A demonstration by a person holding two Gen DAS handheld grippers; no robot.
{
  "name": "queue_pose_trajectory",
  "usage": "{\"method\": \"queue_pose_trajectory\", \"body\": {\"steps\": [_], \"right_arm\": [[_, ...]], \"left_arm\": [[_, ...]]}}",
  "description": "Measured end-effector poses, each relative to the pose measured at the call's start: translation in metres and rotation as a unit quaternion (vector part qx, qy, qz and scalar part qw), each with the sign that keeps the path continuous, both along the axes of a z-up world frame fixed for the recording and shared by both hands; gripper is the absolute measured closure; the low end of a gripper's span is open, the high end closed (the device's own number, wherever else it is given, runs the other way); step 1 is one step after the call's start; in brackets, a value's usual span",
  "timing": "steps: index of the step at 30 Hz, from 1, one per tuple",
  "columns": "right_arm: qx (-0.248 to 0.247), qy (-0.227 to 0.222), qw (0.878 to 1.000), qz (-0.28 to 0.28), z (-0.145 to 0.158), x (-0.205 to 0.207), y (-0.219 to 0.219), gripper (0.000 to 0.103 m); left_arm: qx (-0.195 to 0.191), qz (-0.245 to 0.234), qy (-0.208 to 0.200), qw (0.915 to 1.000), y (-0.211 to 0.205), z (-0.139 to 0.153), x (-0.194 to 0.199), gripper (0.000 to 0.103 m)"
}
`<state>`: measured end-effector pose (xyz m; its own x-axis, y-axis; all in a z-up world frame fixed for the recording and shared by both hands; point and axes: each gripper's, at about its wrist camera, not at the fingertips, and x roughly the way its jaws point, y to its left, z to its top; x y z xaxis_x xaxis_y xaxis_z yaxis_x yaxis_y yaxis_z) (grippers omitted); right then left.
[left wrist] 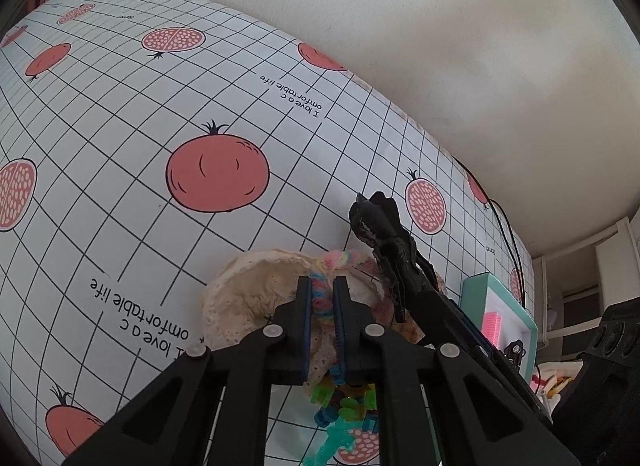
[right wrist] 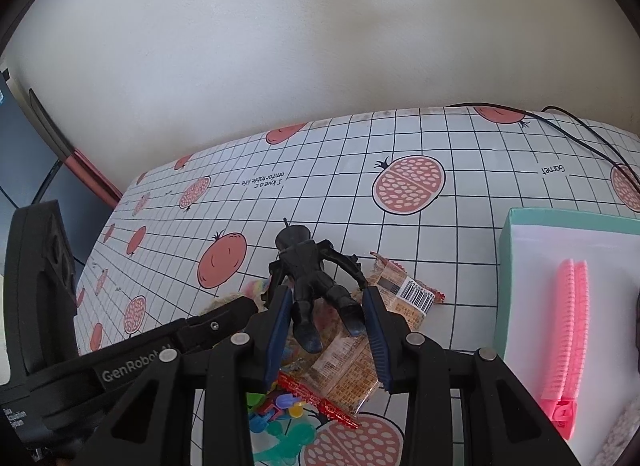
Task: Organize objects
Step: 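Grasp the beaded bracelet with the left tool while the right tool grasps the black figure, then carry the bracelet and black figure over the teal tray with both tools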
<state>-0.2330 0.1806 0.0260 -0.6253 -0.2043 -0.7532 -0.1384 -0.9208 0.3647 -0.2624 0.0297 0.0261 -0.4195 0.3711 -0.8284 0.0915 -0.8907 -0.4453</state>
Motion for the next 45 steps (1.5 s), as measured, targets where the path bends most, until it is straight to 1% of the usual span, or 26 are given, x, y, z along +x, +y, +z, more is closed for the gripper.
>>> {"method": "queue_pose_trajectory", "body": {"steps": [4,9,15,21,24,32,37,45], "right_arm": [[-0.002,0.006,1.000,-0.005,0.002,0.001,0.003,0.065],[-0.010,0.019,1.000,-0.010,0.010,0.003,0.007,0.065],[-0.011,0.046,0.999,-0.016,0.030,0.009,0.012,0.065],[-0.012,0.070,0.997,-0.021,0.050,0.016,0.016,0.065],[-0.015,0.081,0.996,-0.026,0.058,0.020,0.019,0.065],[-0.014,0.089,0.995,-0.042,0.066,0.032,0.035,0.065],[-0.002,0.084,0.995,-0.056,0.070,0.042,0.052,0.065],[0.022,0.077,0.992,-0.097,0.082,0.071,0.101,0.065]], "left_arm": [[0.004,0.001,0.010,0.9999,-0.002,0.005,0.002,0.096],[0.006,-0.003,0.028,0.9996,-0.001,0.020,0.002,0.097],[0.008,-0.005,0.054,0.9985,-0.004,0.041,0.002,0.097],[0.010,-0.006,0.073,0.9973,-0.004,0.057,0.003,0.097],[0.009,-0.005,0.078,0.9969,-0.004,0.062,0.003,0.097],[0.013,0.000,0.085,0.9963,-0.003,0.069,0.007,0.097],[0.022,-0.008,0.096,0.9951,0.008,0.080,0.013,0.097],[0.038,-0.043,0.100,0.9933,0.054,0.088,0.024,0.097]]}}
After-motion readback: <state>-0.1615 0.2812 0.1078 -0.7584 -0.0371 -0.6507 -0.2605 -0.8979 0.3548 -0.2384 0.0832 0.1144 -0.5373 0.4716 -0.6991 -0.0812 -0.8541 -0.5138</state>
